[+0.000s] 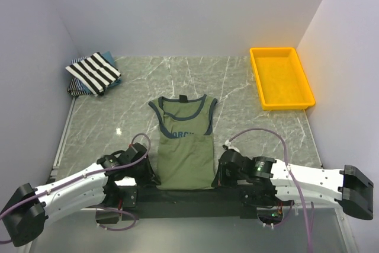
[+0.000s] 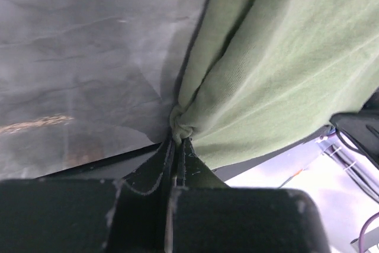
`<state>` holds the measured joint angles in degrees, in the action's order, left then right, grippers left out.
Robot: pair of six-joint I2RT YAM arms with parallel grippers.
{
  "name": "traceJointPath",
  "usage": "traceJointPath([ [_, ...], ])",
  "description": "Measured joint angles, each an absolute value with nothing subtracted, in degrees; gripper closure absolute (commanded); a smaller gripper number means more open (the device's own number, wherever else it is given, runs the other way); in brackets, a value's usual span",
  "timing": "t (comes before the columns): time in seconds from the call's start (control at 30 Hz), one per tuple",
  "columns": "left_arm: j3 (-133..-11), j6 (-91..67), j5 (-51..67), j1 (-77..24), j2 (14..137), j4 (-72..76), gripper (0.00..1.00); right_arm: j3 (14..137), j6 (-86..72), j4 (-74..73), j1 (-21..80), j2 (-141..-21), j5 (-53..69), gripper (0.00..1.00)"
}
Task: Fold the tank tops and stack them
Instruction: Fold the tank top
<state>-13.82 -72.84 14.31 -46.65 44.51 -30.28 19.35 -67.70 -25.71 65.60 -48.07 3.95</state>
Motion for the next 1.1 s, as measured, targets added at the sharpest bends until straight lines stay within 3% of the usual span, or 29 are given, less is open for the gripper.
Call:
traceJointPath([
  [0.03,-13.82,-73.12,14.39,-47.20,44.91,-29.76,0.98,19.35,-68.31,-26.09,65.82,-48.58,3.70,0.87],
  [0.07,-13.82,-73.14,14.55,-47.62,45.36,-29.08,0.89,19.38,-68.53,-26.24,65.87,-49.06,3.44,0.72],
  [0.1,-13.85,-73.12,14.72,-47.83,45.95,-28.45,0.84,19.44,-69.06,-26.41,65.89,-49.76,3.16,0.66],
  [0.13,-13.89,-73.01,14.76,-47.97,46.39,-28.14,0.78,19.59,-69.08,-27.03,65.89,-50.48,2.52,0.61],
  [0.17,-14.24,-72.69,14.74,-48.01,46.72,-28.32,0.64,19.92,-68.86,-27.92,65.89,-51.09,1.91,0.57],
  [0.27,-17.74,-71.13,14.04,-48.27,47.11,-31.24,0.52,24.01,-67.75,-33.08,65.89,-52.69,-0.78,0.51],
  [0.4,-29.41,-67.70,9.91,-48.25,47.31,-39.48,0.48,36.38,-63.79,-39.48,65.63,-54.41,-7.01,0.48],
  [0.47,-37.23,-65.04,7.16,-46.28,48.40,-41.63,0.51,43.31,-60.64,-40.03,64.60,-56.29,-10.09,0.48],
  [0.67,-47.18,-55.40,5.82,-20.43,56.05,-35.86,0.64,53.69,-47.77,-31.51,49.47,-64.66,-12.03,0.49],
  [0.83,-50.57,-51.88,4.95,-11.31,72.27,-28.49,0.74,63.29,-39.57,-26.81,41.52,-78.28,-9.15,0.55],
  [0.93,-54.17,-51.09,5.32,-8.78,82.15,-25.12,0.74,72.16,-35.07,-22.52,42.50,-88.16,-5.98,0.57],
  [1.1,-58.89,-50.39,5.50,-3.11,87.59,-24.23,0.59,87.92,-29.30,-19.75,46.13,-104.03,-4.78,0.57],
])
